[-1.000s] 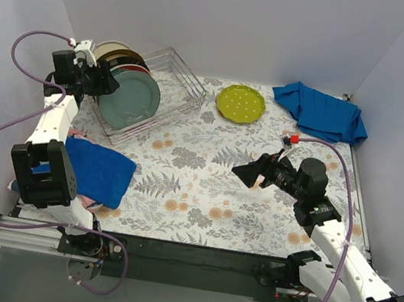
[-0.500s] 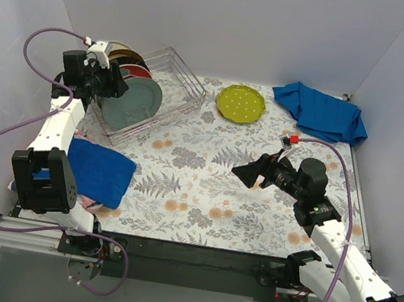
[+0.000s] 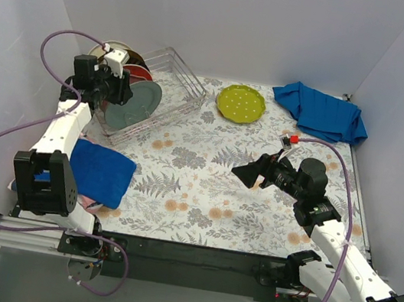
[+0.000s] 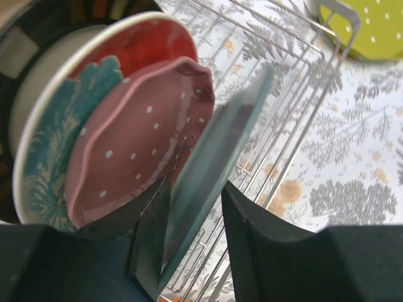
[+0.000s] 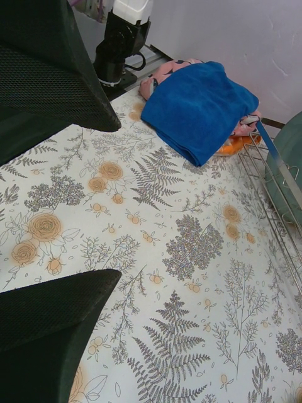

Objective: Unload the plates from the dish rack

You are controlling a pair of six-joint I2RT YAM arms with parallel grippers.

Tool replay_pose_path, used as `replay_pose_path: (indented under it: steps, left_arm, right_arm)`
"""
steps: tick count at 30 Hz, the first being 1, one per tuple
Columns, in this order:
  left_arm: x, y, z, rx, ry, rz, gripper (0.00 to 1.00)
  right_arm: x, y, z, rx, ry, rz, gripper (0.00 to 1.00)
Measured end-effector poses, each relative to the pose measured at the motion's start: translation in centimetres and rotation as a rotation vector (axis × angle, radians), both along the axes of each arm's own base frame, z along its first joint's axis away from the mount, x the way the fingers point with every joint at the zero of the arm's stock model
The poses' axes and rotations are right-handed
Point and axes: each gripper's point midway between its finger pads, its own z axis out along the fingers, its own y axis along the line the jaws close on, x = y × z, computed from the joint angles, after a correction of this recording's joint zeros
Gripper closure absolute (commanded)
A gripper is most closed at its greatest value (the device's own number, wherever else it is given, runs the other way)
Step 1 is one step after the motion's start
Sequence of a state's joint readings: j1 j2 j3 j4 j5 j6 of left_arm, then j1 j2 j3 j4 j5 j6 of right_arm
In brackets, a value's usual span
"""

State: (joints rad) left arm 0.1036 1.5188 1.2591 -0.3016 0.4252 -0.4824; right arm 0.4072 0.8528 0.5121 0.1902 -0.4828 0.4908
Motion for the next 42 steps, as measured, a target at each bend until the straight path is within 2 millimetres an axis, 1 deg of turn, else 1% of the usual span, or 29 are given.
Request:
replay_pose_path:
  steps: [2,9,12,17,22,30,37,42]
  left_arm:
    - [-0.5,-0.6,-0.4,0.034,-0.009,-0.054,0.66]
    - [-0.8,-2.5,-0.2,0.132,-0.066,-0.202,0.68]
    - [-0.7,-2.6,-0.1,0.156,-0.068,-0.230,0.70]
    - [0.2,-2.3,0.0,0.224,-0.069,-0.266,0.69]
    - [0.0,-2.5,-0.4,0.290,-0.084,-0.326,0.66]
    - [-0.3,-3.2,-0.7,0.378,-0.140,-0.448,0.66]
    - [-0.4,-3.0,-1.0,0.452,-0.156,-0.510,0.68]
    - [0.0,-2.9,-1.5,0.469,-0.147,-0.534,0.73]
  right_arm:
    - [0.0,0.0,0.0,0.000,0.001,0.000,0.06]
    - [0.1,0.0,-0.2,-0.002,0.005,0.000,0.07]
    - [0.1,0.0,-0.3,-0.004,0.009,0.000,0.07]
    - [0.2,0.1,-0.5,-0.007,0.015,-0.001,0.07]
    - [0.2,0.1,-0.6,-0.008,0.016,-0.001,0.07]
    - [0.5,0.2,-1.2,-0.017,0.036,-0.001,0.06]
    - [0.6,0.2,-1.6,-0.022,0.048,-0.001,0.06]
    - [0.7,0.2,-1.7,-0.022,0.048,-0.003,0.06]
